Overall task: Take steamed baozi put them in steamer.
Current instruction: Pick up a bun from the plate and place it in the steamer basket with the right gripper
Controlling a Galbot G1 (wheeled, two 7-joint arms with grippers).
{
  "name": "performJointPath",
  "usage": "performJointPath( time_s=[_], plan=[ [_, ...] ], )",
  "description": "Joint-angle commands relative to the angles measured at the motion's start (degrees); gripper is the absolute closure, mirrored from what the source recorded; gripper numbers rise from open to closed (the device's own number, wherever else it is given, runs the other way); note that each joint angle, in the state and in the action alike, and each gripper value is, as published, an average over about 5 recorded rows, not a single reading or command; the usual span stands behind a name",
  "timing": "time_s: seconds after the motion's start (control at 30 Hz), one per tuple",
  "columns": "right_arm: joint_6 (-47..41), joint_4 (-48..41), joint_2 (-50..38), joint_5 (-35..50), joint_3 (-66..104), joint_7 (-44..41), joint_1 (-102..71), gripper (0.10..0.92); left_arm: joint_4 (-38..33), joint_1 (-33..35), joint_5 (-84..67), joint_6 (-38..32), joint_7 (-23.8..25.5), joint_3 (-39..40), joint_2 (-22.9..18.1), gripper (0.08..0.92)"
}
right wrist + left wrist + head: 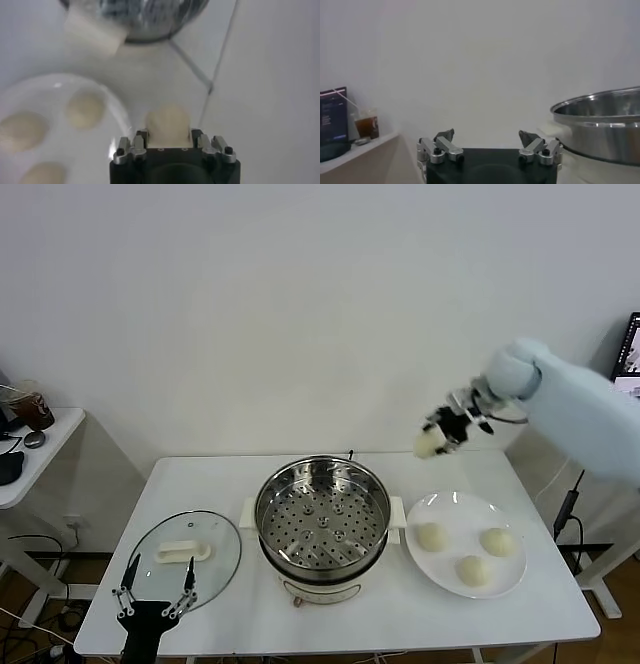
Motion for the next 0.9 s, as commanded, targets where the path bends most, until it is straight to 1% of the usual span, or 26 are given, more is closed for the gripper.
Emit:
performJointPath(
  time_s=[0.03,0.17,0.3,0.5,0.7,0.9],
  plan=[
    [5.93,5.52,11.42,8.3,-11.28,0.69,10.72,0.499,-0.26,-0.38,-0.3,-0.07,0.0,-0.55,0.01,0.177],
    [10.42,4.17,18.1,6.14,-13.14,1.65,8.66,0.497,-0.64,-0.73,-0.31,0.15,0.07,-0.95,-0.05,0.177],
    [14.78,2.06,22.55,0.83,-14.09,2.58,6.42,0.491,-1.29,-0.75,-0.25,0.37,0.13,-1.28,-0.2,0.177],
    [19.74,0.95,24.04,-7.46,-15.52,3.06,2.7,0.491,-1.85,-0.75,-0.28,0.4,0.14,-1.61,-0.6,0.177],
    [23.61,-2.08,25.06,-15.2,-14.39,5.83,-0.1,0.491,-1.79,-1.05,-0.08,0.42,0.17,-1.18,-0.85,0.177],
    [25.77,-4.85,26.06,-18.91,-12.98,7.64,-1.78,0.487,-1.8,-1.18,-0.12,0.43,0.15,-1.37,-0.83,0.177]
  ],
)
